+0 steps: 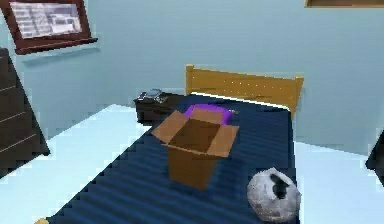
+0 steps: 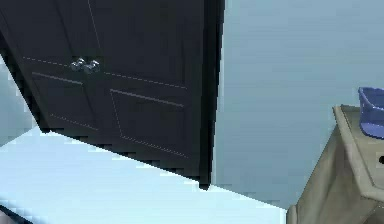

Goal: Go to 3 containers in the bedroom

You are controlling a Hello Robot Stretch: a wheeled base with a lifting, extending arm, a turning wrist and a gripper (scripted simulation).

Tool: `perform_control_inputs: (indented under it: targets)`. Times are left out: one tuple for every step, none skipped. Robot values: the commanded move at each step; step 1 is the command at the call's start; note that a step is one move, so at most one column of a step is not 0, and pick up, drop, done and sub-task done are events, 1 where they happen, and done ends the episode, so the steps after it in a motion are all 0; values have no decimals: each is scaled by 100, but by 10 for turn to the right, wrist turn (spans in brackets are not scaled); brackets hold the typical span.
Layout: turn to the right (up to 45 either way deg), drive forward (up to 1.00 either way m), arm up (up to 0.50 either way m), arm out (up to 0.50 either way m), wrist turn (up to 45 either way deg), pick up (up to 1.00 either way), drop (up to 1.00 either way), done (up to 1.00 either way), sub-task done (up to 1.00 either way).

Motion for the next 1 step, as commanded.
perform_control_inputs:
  targets:
    - [0,0,0,0,0,0,0,100,0]
